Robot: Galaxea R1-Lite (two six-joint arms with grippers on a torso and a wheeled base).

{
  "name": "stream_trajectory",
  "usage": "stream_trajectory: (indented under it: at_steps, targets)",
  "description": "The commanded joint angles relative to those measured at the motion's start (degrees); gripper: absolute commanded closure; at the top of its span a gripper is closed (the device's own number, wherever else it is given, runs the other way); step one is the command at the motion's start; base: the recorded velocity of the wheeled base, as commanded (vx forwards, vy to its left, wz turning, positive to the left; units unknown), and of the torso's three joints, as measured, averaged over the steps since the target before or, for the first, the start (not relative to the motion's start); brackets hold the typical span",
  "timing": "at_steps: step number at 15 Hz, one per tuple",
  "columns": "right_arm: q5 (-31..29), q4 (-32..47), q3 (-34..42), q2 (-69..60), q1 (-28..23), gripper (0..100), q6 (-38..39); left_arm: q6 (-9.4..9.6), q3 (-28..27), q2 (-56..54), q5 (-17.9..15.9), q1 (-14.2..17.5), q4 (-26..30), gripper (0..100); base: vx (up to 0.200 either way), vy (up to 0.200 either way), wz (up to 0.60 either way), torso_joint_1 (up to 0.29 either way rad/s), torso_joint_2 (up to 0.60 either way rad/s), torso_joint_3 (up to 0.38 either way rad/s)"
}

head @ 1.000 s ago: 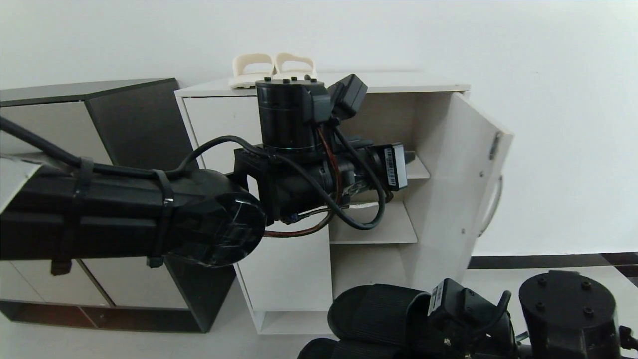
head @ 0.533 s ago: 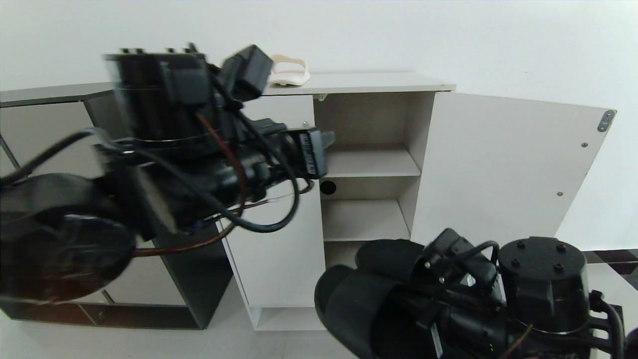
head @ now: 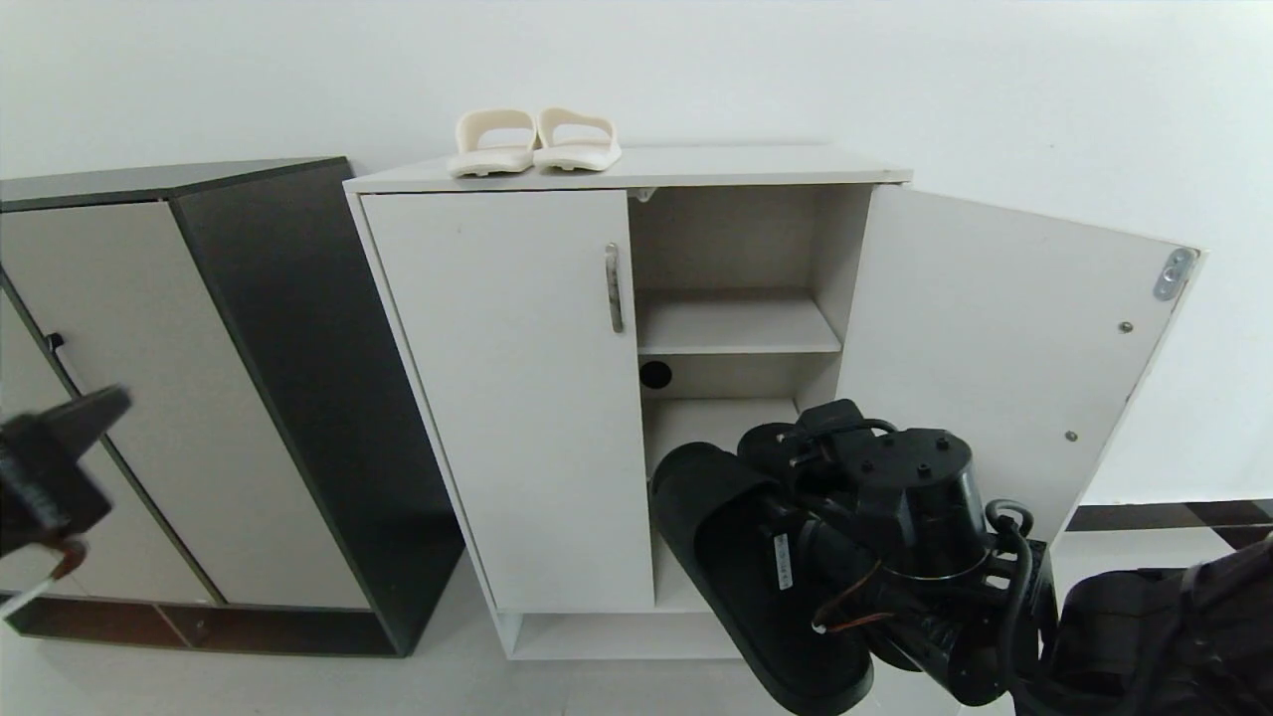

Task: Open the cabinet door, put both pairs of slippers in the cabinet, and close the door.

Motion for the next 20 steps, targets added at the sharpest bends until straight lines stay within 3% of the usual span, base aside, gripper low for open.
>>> stream_trajectory:
  at_steps: [1, 2, 3, 4, 6, 8, 9, 11, 12, 13, 14, 15, 16, 20]
  targets:
    - [0.0, 0.0, -0.4, 1.5, -0.2, 100, 0.0, 0.25, 11.0, -15.8, 2.2, 10.4, 3.4, 100, 0.000, 0.000, 0.00, 0.000, 0.00, 0.000]
    - [0.0, -0.1, -0.4, 2.2, -0.5, 100, 0.1, 1.40, 21.0, -25.2, 2.1, 20.6, 3.4, 100, 0.000, 0.000, 0.00, 0.000, 0.00, 0.000]
    - [0.0, -0.1, -0.5, 2.2, -0.5, 100, 0.1, 2.01, 23.1, -27.3, 2.0, 21.6, 3.4, 100, 0.000, 0.000, 0.00, 0.000, 0.00, 0.000]
    - [0.0, -0.1, -0.5, 2.2, -0.6, 100, 0.1, 3.16, 26.5, -31.5, 0.7, 21.7, 3.4, 100, 0.000, 0.000, 0.00, 0.000, 0.00, 0.000]
    - [0.0, -0.1, -0.5, 2.3, -0.7, 100, 0.1, 7.20, 31.6, -39.7, -7.2, 21.7, 3.8, 100, 0.000, 0.000, 0.00, 0.000, 0.00, 0.000]
    - [0.0, -0.1, -0.5, 2.8, -0.6, 100, 0.2, 8.52, 31.6, -46.7, -10.5, 21.8, 12.9, 100, 0.000, 0.000, 0.00, 0.000, 0.00, 0.000]
    - [0.0, -0.1, -0.5, 3.0, -0.7, 100, 0.2, 8.08, 31.5, -46.3, -10.8, 21.8, 15.5, 100, 0.000, 0.000, 0.00, 0.000, 0.00, 0.000]
    - [0.0, -0.1, -0.5, 3.1, -0.7, 100, 0.2, 8.34, 31.5, -46.3, -12.9, 21.8, 15.1, 100, 0.000, 0.000, 0.00, 0.000, 0.00, 0.000]
    - [0.0, -0.1, -0.5, 3.1, -0.7, 100, 0.2, 9.04, 31.6, -46.2, -24.1, 21.8, 17.1, 100, 0.000, 0.000, 0.00, 0.000, 0.00, 0.000]
    - [0.0, -0.2, -0.4, 3.1, -0.8, 100, 0.2, 9.92, 31.6, -46.2, -27.1, 21.3, 17.2, 100, 0.000, 0.000, 0.00, 0.000, 0.00, 0.000]
    - [0.0, -0.2, -0.5, 3.1, -0.8, 100, 0.2, 10.01, 31.6, -46.6, -26.5, 18.6, 17.1, 100, 0.000, 0.000, 0.00, 0.000, 0.00, 0.000]
    - [0.0, -0.2, -0.4, 3.0, -0.8, 100, 0.2, 10.19, 31.6, -49.5, -26.4, 13.9, 17.1, 100, 0.000, 0.000, 0.00, 0.000, 0.00, 0.000]
    - [0.0, -0.2, -0.5, 3.1, -0.8, 100, 0.2, 10.45, 31.6, -50.6, -26.4, 15.3, 17.1, 100, 0.000, 0.000, 0.00, 0.000, 0.00, 0.000]
    - [0.0, -0.3, -1.0, 3.5, -1.2, 100, 0.3, 10.36, 31.6, -51.3, -26.4, 15.3, 17.1, 100, 0.000, 0.000, 0.00, 0.000, 0.00, 0.000]
